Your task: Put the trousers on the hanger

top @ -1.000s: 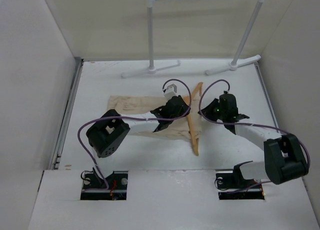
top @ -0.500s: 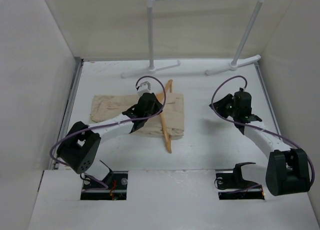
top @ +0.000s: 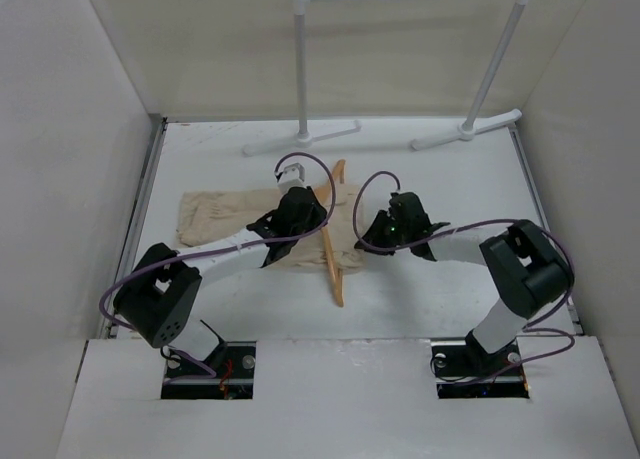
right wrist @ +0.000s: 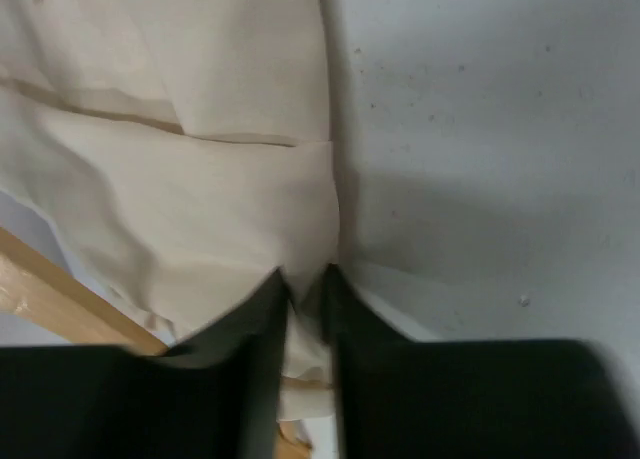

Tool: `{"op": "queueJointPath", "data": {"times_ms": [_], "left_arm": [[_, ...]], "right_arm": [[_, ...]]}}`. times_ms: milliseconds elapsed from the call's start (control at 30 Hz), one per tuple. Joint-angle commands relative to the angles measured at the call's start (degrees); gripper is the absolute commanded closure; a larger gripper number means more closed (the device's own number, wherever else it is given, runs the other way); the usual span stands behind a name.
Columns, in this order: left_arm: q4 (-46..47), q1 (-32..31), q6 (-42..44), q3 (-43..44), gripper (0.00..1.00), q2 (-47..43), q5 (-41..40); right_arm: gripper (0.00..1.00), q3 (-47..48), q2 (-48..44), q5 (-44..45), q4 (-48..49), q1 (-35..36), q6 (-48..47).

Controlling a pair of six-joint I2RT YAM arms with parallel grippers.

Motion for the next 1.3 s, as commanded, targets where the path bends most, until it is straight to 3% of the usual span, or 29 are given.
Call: {"op": "queueJointPath", "data": {"times_ms": [0, 133, 367, 567, 867, 933, 1100, 1167, 1267], "left_arm": [[-5.0, 0.1, 2.0, 0.0, 0.99, -0.7, 0.5], [-7.2, 1.3, 2.8, -1.4, 0.99, -2.9, -0.3], [-11.6, 7.1, 5.4, -5.4, 0.99, -9.3, -0.7], [-12.9, 9.4, 6.7, -5.1, 0.99, -11.2, -0.7], [-16.2, 4.8, 7.6, 0.6, 1.00, -10.3, -6.7], [-17.9, 4.5, 7.6, 2.0, 1.00, -11.5, -6.8], [-24.0, 1.8, 8.8, 9.5, 1.00, -14.8, -9.3], [-25.7, 0.2, 9.5, 12.7, 1.00, -15.6, -10.3], [-27.9, -2.4, 9.7, 18.2, 1.00, -16.1, -12.0]], "right_arm": [[0.84, 1.6, -0.7, 1.6, 7.1, -0.3, 2.5], [0.91, -2.0, -9.5, 3.3, 7.5, -4.0, 3.4], [0.91, -6.9, -20.8, 1.1, -0.3, -14.2, -0.6], [0.90, -10.3, -23.0, 0.8, -3.1, -16.5, -2.3], [0.90, -12.8, -22.0, 3.5, -5.3, -16.4, -1.3], [0.82, -13.7, -22.6, 3.7, -5.9, -16.1, -1.4], [0.36, -11.9, -29.8, 4.5, -12.1, -14.7, -2.4], [0.31, -8.9, -34.1, 6.2, -16.2, -14.2, -3.6], [0.30, -2.6, -39.6, 8.7, -21.6, -12.2, -6.5]]}}
